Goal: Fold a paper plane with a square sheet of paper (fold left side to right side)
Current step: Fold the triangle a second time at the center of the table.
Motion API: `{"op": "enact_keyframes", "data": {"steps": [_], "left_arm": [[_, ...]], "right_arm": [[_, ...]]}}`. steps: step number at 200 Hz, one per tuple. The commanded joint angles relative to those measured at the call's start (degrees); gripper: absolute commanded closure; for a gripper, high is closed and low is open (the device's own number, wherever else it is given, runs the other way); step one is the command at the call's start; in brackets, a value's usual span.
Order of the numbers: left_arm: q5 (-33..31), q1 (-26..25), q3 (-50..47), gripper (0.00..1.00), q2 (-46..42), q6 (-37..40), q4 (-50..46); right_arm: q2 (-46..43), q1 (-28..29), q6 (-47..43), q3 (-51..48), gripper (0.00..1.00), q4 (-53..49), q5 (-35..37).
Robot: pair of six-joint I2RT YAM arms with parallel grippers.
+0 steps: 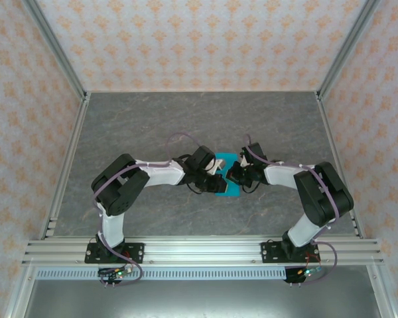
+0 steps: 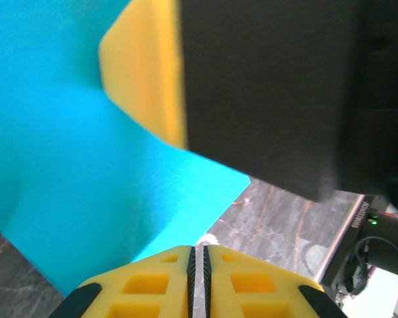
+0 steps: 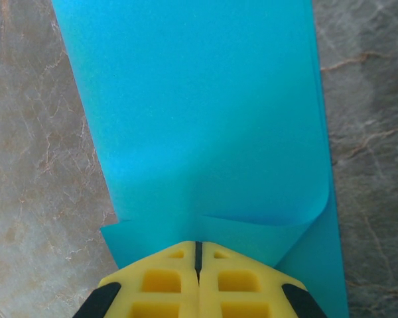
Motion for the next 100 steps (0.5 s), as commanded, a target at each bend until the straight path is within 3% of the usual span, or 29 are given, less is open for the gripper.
{"op": "enact_keyframes", "data": {"steps": [1,100], "left_arm": [[-2.2,-0.2,-0.4,0.87,1.2,1.6,-2.3],[-4.9,-0.2,-1.5,0.89,1.0,2.0,-4.3]], "right_arm": [[2.2,0.2,-1.4,-0.9,1.00,-6.3,4.8],[2.0,0.2,-2.2,-0.4,1.00,-7.8,5.6]]}}
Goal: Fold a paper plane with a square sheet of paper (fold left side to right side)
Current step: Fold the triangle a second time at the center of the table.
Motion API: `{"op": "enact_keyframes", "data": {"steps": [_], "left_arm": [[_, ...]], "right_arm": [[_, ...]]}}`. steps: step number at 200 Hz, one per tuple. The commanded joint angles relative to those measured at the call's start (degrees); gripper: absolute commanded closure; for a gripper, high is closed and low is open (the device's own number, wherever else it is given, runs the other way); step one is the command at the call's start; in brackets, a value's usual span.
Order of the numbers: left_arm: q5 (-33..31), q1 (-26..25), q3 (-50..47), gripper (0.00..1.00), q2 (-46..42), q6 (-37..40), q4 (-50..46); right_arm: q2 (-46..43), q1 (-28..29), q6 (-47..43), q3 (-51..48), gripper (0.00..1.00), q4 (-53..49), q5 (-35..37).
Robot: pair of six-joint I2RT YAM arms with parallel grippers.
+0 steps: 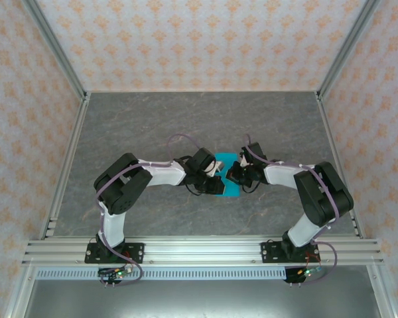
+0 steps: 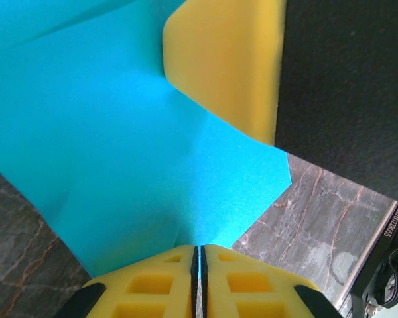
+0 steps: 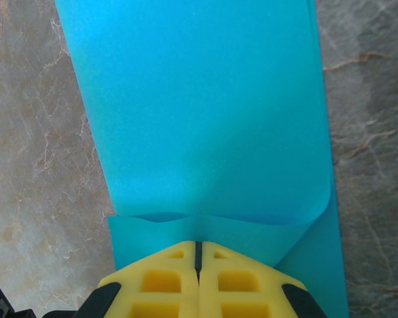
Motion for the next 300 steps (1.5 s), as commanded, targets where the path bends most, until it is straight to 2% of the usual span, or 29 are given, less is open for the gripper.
{"op": "enact_keyframes", "data": {"steps": [1,45,97,146,192,249,300], "left_arm": [[-2.5,-0.2,-1.5,0.89,0.1,1.6,-2.9],[-2.8,-0.2,-4.1,0.93,-1.2,1.3,-1.9],[-1.7,-0.2,-10.4,1.00,-2.3,-2.4,4.0],[-0.7,-0.1,-14.2,1.00,-6.0,-4.5,6.9],[1.4,1.5,-11.9,1.00,-10.2,-5.3,7.2],[0.4,1.8,-5.1,1.00,-5.5,-2.9,3.6],[-1.8,1.9,-4.2,1.00,-2.5,-0.9,0.8]], "right_arm": [[1.9,0.2,-1.7,-0.7,1.00,-7.1,5.4],[2.0,0.2,-2.0,-0.5,1.00,-7.9,5.9],[2.1,0.2,-2.2,-0.3,1.00,-8.4,6.1],[2.1,0.2,-2.3,-0.3,1.00,-8.6,6.1],[1.9,0.2,-2.4,-0.2,1.00,-8.4,5.7],[1.8,0.2,-2.5,-0.1,1.00,-8.5,5.5],[0.9,0.2,-2.5,-0.3,1.00,-8.4,5.3]]}}
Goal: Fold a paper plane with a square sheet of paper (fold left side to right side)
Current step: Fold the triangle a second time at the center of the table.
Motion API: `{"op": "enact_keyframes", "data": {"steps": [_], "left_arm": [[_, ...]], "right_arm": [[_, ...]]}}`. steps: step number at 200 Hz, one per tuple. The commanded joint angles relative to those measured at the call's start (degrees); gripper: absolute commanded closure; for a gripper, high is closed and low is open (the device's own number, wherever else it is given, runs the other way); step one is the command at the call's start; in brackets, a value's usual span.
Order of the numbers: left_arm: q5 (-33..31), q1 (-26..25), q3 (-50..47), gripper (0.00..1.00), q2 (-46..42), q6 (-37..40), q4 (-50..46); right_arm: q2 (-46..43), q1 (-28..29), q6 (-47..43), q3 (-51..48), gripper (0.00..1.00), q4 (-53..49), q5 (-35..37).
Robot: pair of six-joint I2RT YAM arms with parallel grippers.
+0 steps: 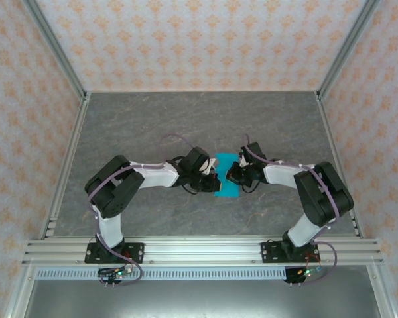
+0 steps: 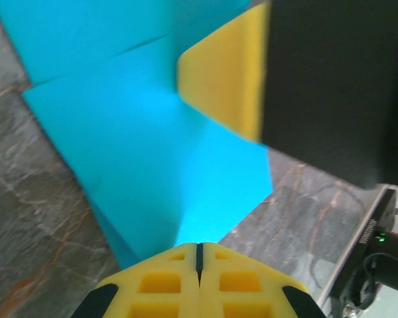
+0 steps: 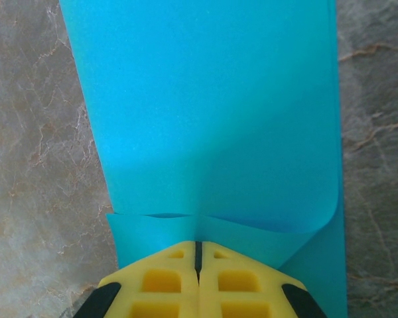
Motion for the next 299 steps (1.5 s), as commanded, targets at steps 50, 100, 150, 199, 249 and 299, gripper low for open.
{"op": "enact_keyframes", "data": {"steps": [50,100,150,199,249,299], "left_arm": [[-4.4,0.3,-0.2,1.00,3.8,3.2,-5.6],[-6.6,-0.1,-1.6,1.00,3.7,3.2,-6.4],[-8.0,-0.6,-1.1,1.00,4.4,3.7,-7.6],[-9.1,-1.5,-0.2,1.00,4.6,4.3,-9.1],[-9.4,-1.7,0.2,1.00,4.8,4.4,-9.5],[-9.8,-1.6,0.0,1.00,4.7,4.2,-9.6]], "right_arm": [[-4.9,0.0,-1.4,-1.4,1.00,-4.5,2.7],[-14.0,1.5,-1.0,-4.8,1.00,-6.7,3.6],[-12.0,7.2,2.5,-5.4,1.00,-0.7,4.8],[-8.0,9.1,2.6,-2.7,1.00,1.0,5.6],[-5.9,9.2,2.0,-2.5,1.00,1.1,6.0],[-3.9,9.2,-0.1,-1.9,1.00,-1.6,9.0]]}}
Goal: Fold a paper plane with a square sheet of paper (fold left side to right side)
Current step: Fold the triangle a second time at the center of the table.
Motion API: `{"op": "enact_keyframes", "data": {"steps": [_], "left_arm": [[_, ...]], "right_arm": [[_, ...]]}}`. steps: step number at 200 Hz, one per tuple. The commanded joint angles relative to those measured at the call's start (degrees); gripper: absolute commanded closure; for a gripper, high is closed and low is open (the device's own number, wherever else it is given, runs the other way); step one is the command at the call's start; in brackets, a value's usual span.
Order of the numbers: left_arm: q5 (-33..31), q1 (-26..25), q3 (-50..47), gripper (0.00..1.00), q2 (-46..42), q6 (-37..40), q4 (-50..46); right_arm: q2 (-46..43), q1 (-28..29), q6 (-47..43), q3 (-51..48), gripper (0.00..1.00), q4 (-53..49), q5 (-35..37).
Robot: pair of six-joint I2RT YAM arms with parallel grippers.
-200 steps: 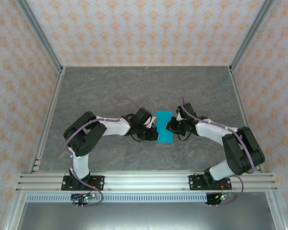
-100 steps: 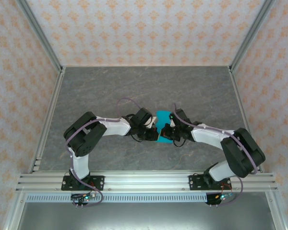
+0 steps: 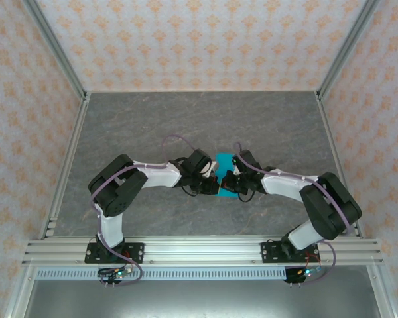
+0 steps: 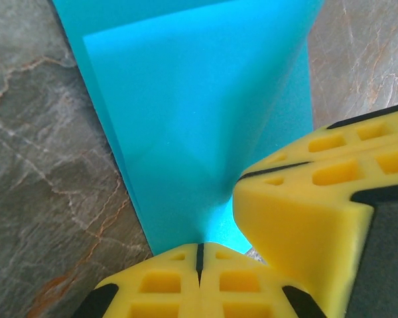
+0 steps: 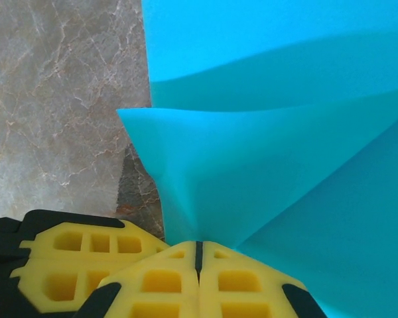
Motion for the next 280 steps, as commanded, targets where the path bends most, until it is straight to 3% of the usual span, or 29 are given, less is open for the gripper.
{"op": "enact_keyframes", "data": {"steps": [1,78,280], "left_arm": [[-6.4,-0.9,-1.0,1.00,3.3,1.7,-6.1],[-6.8,-0.8,-1.5,1.00,3.5,1.6,-6.2],[-7.1,-0.8,-2.3,1.00,4.1,1.5,-6.2]], "right_arm": [[2.7,0.4,-1.6,1.7,1.00,-0.5,4.7],[4.5,0.0,-4.5,3.7,1.00,-6.4,10.3],[6.1,-11.6,-12.1,7.2,1.00,-9.3,7.6]]}}
